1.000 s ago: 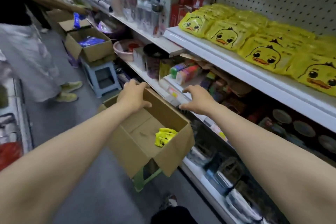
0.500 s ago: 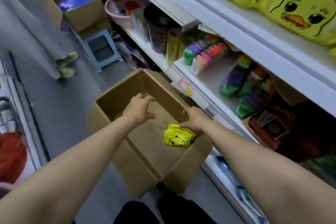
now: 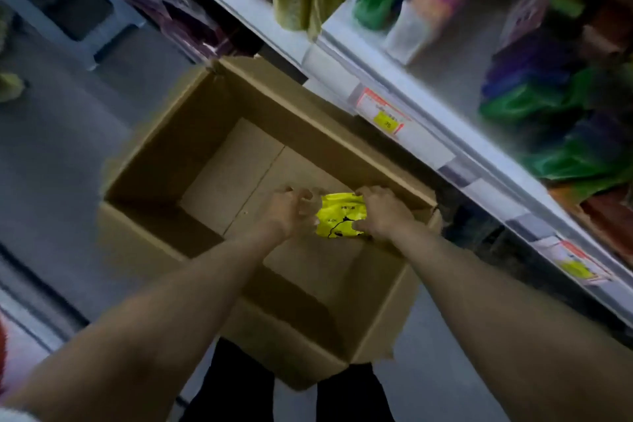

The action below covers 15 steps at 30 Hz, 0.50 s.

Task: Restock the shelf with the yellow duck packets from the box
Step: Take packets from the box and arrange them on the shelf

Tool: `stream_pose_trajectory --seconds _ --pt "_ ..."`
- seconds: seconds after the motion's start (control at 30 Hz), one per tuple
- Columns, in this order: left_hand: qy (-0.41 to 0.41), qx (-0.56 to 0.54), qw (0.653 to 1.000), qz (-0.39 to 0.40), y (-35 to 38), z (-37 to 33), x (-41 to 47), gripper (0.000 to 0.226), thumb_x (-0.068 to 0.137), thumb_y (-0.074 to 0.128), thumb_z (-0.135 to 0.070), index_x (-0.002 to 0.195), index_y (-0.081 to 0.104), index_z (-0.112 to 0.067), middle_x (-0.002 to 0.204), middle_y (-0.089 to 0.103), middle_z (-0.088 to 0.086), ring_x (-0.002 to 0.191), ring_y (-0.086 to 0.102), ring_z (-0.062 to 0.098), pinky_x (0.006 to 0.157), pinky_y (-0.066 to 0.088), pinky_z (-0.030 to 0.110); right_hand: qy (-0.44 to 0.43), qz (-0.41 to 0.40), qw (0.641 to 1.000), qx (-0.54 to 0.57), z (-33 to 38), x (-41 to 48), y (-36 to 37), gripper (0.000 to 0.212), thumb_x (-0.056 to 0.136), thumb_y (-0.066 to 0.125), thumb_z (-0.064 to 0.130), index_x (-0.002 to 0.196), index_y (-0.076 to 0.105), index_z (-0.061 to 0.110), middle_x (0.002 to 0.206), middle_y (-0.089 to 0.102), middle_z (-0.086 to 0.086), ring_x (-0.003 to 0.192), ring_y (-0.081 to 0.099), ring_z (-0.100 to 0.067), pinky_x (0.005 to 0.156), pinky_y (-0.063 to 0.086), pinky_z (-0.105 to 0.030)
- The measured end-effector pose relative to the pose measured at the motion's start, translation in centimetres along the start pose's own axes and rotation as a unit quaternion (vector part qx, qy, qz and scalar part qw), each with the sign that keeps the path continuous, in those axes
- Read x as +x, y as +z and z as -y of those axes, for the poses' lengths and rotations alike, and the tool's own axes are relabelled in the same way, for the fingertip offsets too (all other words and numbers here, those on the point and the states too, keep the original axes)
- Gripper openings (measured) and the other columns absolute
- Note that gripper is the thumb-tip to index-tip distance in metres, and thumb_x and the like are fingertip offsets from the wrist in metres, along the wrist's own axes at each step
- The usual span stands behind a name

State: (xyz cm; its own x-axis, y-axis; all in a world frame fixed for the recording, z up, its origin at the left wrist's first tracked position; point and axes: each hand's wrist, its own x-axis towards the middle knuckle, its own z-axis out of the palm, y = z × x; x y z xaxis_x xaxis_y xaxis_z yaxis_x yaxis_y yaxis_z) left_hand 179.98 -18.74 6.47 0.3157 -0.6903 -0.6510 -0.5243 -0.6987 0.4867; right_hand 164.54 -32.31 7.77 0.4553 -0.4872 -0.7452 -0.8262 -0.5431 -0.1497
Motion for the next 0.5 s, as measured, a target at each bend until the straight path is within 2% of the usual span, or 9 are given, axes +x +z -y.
stream_pose_trajectory --seconds 0.13,0.23,0.27,0.37,0.43,0.5 --pt "0.009 -0.006 0.999 0.050 1.1 2.3 2.7 0.061 0.076 0.078 -0.042 0.130 0.057 -0.021 0.123 0.058 0.011 0.116 0.055 0.027 0.093 0.045 0.030 0.036 0.010 0.999 -0.006 0.8 2.6 2.4 0.086 0.080 0.078 0.040 0.150 0.032 0.016 0.151 0.037 -0.010 0.138 0.037 -0.030 0.110 0.039 -0.043" --pt "0.013 0.001 0.996 0.083 1.1 4.4 4.3 0.060 0.077 0.078 -0.042 0.130 0.057 -0.024 0.124 0.058 0.008 0.114 0.057 0.023 0.092 0.042 0.023 0.056 0.011 0.998 -0.041 1.3 4.4 3.9 0.089 0.080 0.078 0.040 0.150 0.030 0.017 0.150 0.036 -0.006 0.138 0.035 -0.028 0.108 0.040 -0.042" --pt "0.012 0.008 0.996 0.091 1.0 5.0 4.8 0.059 0.079 0.077 -0.041 0.131 0.057 -0.025 0.125 0.057 0.008 0.115 0.057 0.022 0.091 0.040 0.021 0.065 0.006 0.996 -0.058 1.4 4.8 4.3 0.082 0.082 0.077 0.038 0.148 0.034 0.017 0.147 0.037 -0.006 0.136 0.035 -0.027 0.106 0.040 -0.041" --pt "0.001 0.023 0.996 0.086 0.6 6.5 5.9 0.059 0.080 0.075 -0.044 0.133 0.055 -0.025 0.129 0.054 0.008 0.121 0.053 0.024 0.096 0.039 0.024 0.092 -0.006 0.991 -0.097 1.9 6.1 5.2 0.042 0.094 0.060 0.024 0.135 0.055 0.015 0.138 0.042 -0.007 0.133 0.035 -0.027 0.103 0.038 -0.039" --pt "-0.010 0.031 0.996 0.080 0.3 7.3 6.1 0.063 0.077 0.076 -0.048 0.132 0.054 -0.026 0.130 0.054 0.008 0.122 0.052 0.026 0.099 0.042 0.029 0.097 0.005 0.991 -0.088 2.3 6.6 5.8 0.035 0.095 0.057 0.024 0.128 0.062 0.015 0.139 0.045 -0.006 0.133 0.036 -0.027 0.104 0.037 -0.037" --pt "-0.014 0.023 0.996 0.082 0.1 8.1 6.1 0.067 0.071 0.080 -0.050 0.129 0.056 -0.025 0.129 0.056 0.007 0.121 0.053 0.026 0.100 0.045 0.033 0.070 0.042 0.995 -0.051 2.7 7.0 6.0 0.040 0.093 0.063 0.038 0.127 0.064 0.017 0.142 0.047 -0.007 0.135 0.039 -0.028 0.107 0.036 -0.034"
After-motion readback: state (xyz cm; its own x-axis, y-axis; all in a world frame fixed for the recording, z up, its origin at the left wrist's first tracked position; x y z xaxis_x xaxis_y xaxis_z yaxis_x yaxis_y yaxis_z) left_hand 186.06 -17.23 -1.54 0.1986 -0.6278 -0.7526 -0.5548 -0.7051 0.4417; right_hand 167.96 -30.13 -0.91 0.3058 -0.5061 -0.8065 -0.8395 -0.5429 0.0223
